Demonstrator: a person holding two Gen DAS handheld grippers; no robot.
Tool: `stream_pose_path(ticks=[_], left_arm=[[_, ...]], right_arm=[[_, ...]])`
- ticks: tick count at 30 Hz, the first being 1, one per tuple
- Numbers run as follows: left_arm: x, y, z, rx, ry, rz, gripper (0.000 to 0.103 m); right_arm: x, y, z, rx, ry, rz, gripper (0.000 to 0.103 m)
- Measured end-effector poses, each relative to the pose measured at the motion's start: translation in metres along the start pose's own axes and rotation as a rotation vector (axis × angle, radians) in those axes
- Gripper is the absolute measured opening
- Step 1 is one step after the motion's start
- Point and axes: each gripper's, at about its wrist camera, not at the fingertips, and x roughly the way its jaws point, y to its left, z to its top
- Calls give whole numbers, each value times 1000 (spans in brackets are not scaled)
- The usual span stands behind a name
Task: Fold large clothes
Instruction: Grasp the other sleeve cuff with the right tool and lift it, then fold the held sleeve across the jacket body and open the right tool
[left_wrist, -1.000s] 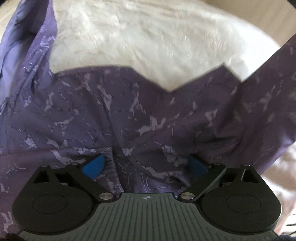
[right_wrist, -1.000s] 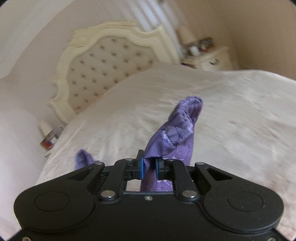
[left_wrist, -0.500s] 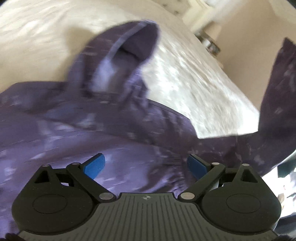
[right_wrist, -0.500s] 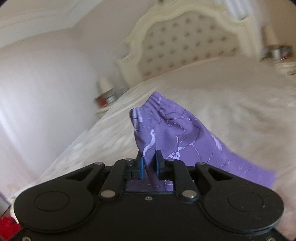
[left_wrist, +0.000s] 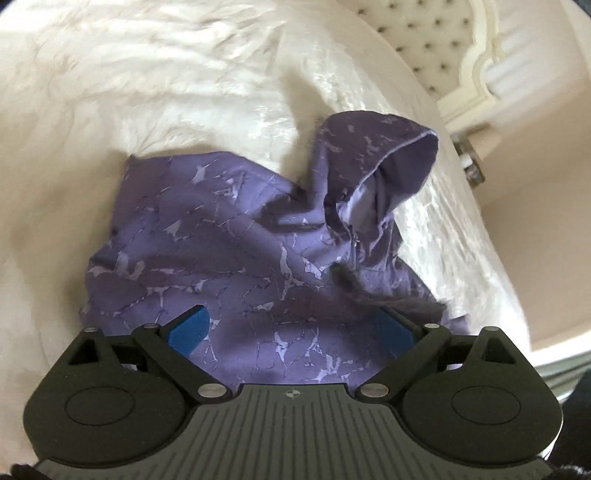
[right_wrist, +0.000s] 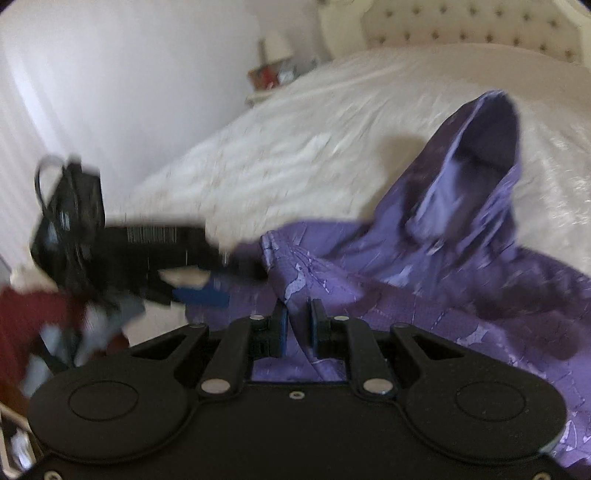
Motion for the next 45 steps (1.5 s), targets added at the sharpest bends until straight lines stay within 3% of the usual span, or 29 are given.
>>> stream_pose_path(ticks=[9,11,15,17,18,19,20,21,25,31,37,40,43,45], left_arm=[[12,16,-4,-138,38,-186,98],[18,12,-6,-130,72,-166,99],[46,8,-14,-98,224,-113,96],[53,4,-18,-61,247,-111,62],[53,0,-19,-34,239,-99,25],[50,-7,-19,16,211,-66,12],[44,-18,-18,82,174,-32,12],[38,-26,-17,135,137,-19,12],[3,-50,-11,287,-44,-4,13],[20,-27,-12,250,24,112,17],[28,-13,-20,278,57,243,19],[37,-12,-23,315,82,284,20],[46,-13,-23,311,98,318,22],[45,-20,-23,315,89,354,26]], right_arm=[[21,31,-31,-126,117,-21,26],[28,37,-35,-157,135,-30,26],[43,44,-34,-180,141,-32,27],[43,48,-33,-201,144,-31,30],[43,49,-34,-210,151,-28,40],[41,49,-35,-214,153,-24,47],[36,49,-35,-211,150,-20,59],[28,46,-36,-200,140,-14,64],[-12,25,-40,-128,101,-45,64],[-69,-39,-53,66,59,-210,65],[-96,-114,-61,238,10,-394,65],[-79,-138,-74,271,75,-375,67],[-47,-153,-95,316,241,-233,67],[-51,-148,-100,263,247,-221,67]])
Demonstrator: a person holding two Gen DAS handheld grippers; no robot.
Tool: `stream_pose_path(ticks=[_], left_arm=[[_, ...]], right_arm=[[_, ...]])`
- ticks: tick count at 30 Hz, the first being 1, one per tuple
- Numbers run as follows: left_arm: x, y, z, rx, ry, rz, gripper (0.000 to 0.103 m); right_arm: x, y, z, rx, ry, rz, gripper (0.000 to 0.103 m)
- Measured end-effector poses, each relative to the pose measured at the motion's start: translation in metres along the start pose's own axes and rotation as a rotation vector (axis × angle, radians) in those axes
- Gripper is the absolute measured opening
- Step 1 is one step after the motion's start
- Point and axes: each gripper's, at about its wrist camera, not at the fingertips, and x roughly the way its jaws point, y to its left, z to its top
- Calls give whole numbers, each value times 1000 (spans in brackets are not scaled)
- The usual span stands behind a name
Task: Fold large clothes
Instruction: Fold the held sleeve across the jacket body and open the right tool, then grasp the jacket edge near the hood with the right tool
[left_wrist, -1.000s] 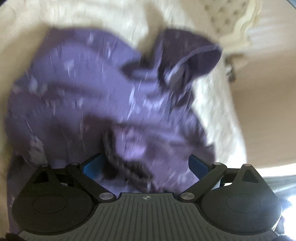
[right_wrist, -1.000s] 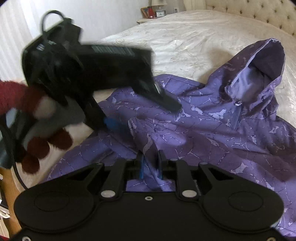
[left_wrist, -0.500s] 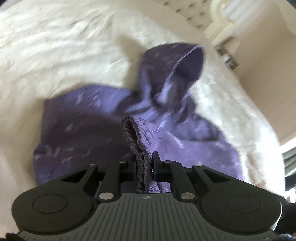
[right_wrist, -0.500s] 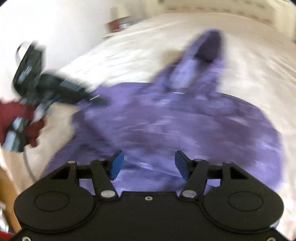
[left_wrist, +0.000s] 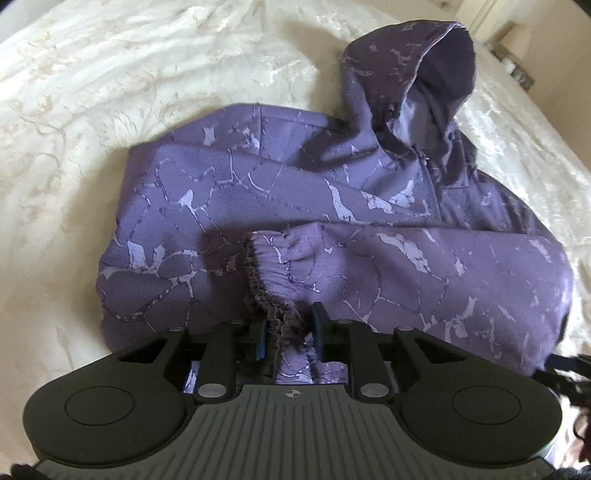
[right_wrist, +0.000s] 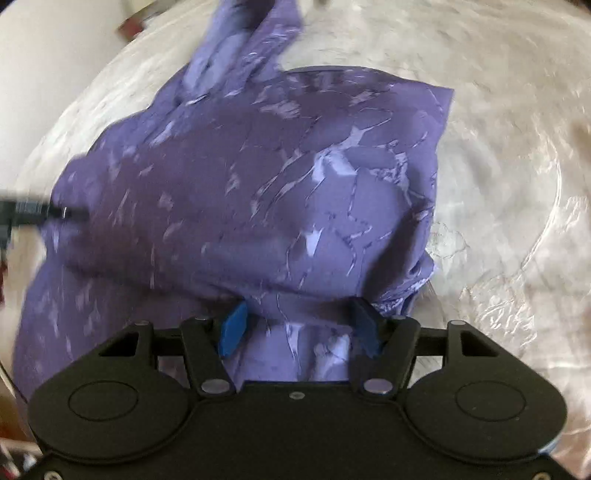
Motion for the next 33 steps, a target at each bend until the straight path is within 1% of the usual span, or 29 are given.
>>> stream_pose_path(ticks=[1,3,4,5,7,9,11,12,15,16,18,19,21,24,25,26,28,32,33], left_arm=[[-6,-4,-1,5,-18,28,28],[-25,-13,-4,15,-84,78,36],[-36,-18,-6,17,-121,91,43],[-48,-25,-8,18,-159,95,46],[-66,-41,-10,16,-215,87,56],[-79,-66,-14,35,-252,60,57],[-83,-99,-16,70,-268,6,58],[-82,-115,-18,90,-262,-31,58],[-64,-169,-24,178,-195,-163,58],[-56,-191,-28,230,-170,-206,58],[-41,-227,-37,340,-135,-261,58],[-31,-241,-42,383,-119,-272,59],[-13,-261,-46,418,-77,-275,59],[14,-270,-49,405,-18,-266,59],[24,-268,-50,402,25,-250,60],[34,-268,-51,401,51,-238,60],[43,-267,-53,413,71,-242,64],[44,-267,-50,423,90,-269,70],[44,-266,-51,427,90,-272,71]], right_arm=[[-8,-1,0,13,-3,12,67],[-25,-10,0,49,-39,39,66],[-31,-16,3,58,-61,41,66],[-41,-23,5,65,-84,38,66],[-59,-37,10,82,-127,35,66],[-68,-55,21,111,-160,28,66],[-67,-74,36,154,-171,22,66],[-67,-83,41,177,-177,23,66],[-61,-108,58,260,-187,53,66],[-60,-115,61,279,-188,63,66],[-55,-125,74,301,-184,77,65],[-51,-128,79,300,-175,82,63],[-37,-133,92,297,-152,86,56],[-27,-140,99,317,-133,104,56],[-22,-142,102,329,-128,115,56],[-18,-145,104,339,-121,125,56],[-8,-148,107,360,-106,145,56],[8,-151,111,382,-78,178,56],[12,-152,111,390,-75,185,53]])
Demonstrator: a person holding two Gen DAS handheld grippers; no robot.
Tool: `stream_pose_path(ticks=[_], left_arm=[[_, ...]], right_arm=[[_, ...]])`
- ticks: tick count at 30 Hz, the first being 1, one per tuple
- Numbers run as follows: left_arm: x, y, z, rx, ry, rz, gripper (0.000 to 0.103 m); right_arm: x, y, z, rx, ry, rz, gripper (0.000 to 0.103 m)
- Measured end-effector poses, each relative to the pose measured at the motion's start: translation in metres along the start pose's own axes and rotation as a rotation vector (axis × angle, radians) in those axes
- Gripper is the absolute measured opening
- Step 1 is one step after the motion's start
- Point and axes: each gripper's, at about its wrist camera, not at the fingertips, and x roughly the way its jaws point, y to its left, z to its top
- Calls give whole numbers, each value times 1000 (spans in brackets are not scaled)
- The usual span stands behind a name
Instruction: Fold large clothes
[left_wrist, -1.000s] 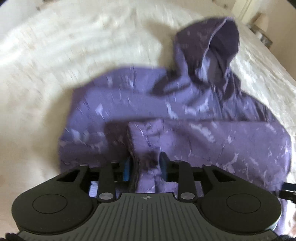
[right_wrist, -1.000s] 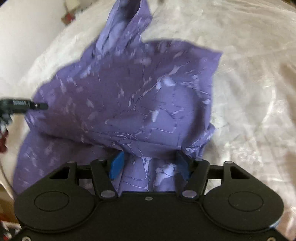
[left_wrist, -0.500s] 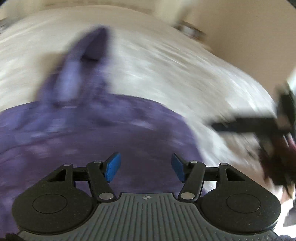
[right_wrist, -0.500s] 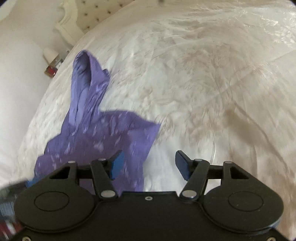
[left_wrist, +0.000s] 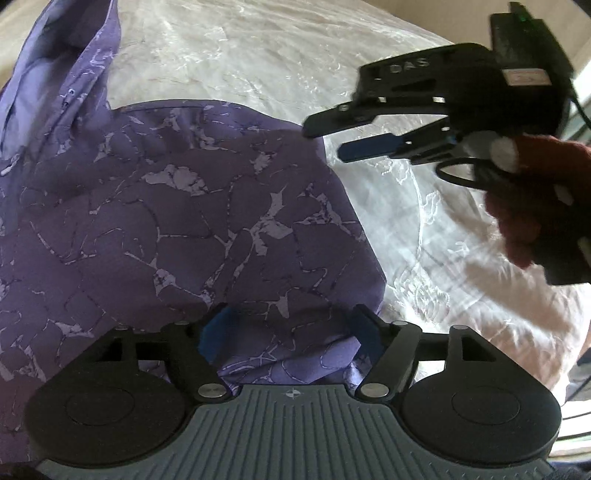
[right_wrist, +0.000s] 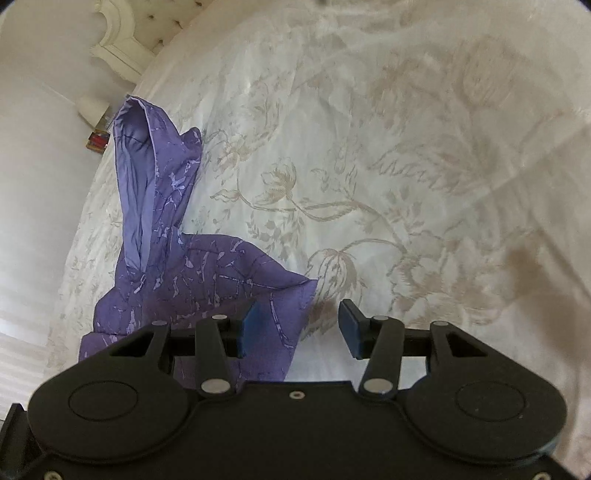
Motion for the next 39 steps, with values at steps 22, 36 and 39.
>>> stream_pose_path(ticks=[22,36,39], left_arm=[[-12,-4,52,46,-67,-68,88],[62,36,98,-38,58,56,89],[64,45,100,-69,66,40,89]], right_arm=[[-42,0,-36,-218,8,-146,27],[-39,58,-107,-853,126,-128,57],[-25,65,-111,-967,126,-141,56]])
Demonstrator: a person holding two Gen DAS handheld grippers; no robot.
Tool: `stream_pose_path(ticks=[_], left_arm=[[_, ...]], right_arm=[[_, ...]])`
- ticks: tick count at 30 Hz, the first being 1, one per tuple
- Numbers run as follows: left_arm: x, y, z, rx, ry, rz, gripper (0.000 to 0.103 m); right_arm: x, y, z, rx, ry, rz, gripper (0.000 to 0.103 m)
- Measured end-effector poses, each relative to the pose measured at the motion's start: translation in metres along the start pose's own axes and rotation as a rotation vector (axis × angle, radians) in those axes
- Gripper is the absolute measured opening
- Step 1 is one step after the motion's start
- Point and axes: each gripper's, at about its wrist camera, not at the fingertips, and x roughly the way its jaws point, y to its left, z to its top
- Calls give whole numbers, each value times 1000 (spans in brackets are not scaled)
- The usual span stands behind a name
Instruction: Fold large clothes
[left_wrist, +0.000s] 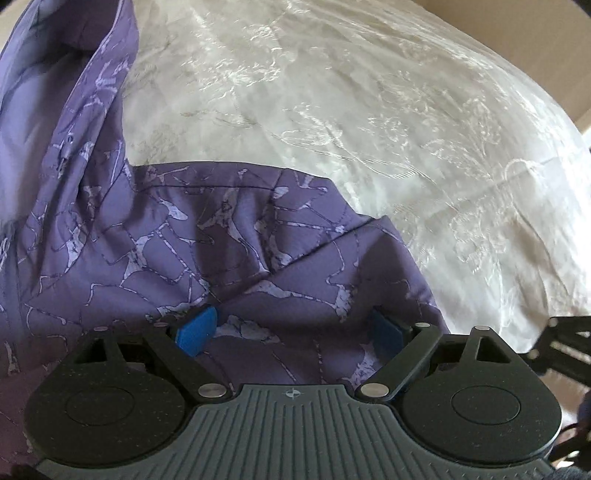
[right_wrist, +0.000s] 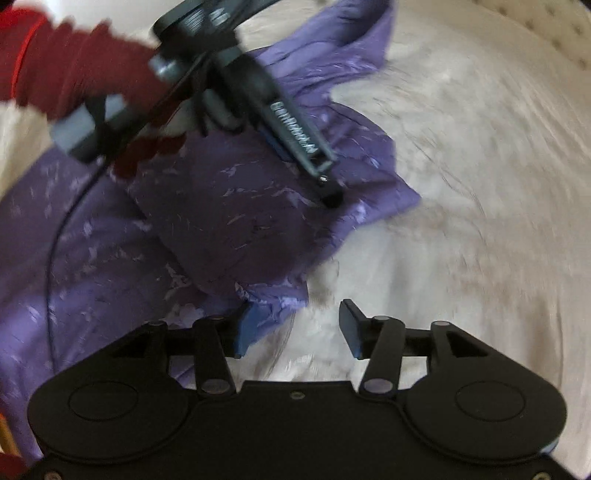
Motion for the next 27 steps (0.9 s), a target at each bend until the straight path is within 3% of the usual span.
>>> stream_pose_path(ticks=[2,3,6,10,12,16,17,20,25,27], left_arm=[[1,3,1,-15,-1,-5,89],[0,3,2,-17,-2,-4,89],[-1,4,3,-15,-15,-2,89],[-2,8,2,-26,-50,-7,89],[-11,15,-3,-36,-60,-6,89],[-17,13,0,-33,-71,-3,89],[-23,11,0,-31,-88,-5,89],[-51,9,-10,-21,-166,-25,89],[-96,12,-49,-40,-260,-1,89],[-108,18,-66,-58,-279,31,90]], right_arm=[[7,2,3,-34,-6,-4,51],[8,1,3,-37,-6,6,35],[11,5,1,-1,2,36,18],[-6,-11,-13,302,-56,125,16],[-6,-16,-25,434,-37,147,5],[-4,-21,-53,639,22,115,6],[-10,-20,-55,650,12,99,11],[-35,-12,-52,656,-69,54,16],[-55,10,-22,550,-205,34,21],[-48,15,-6,519,-210,64,49]])
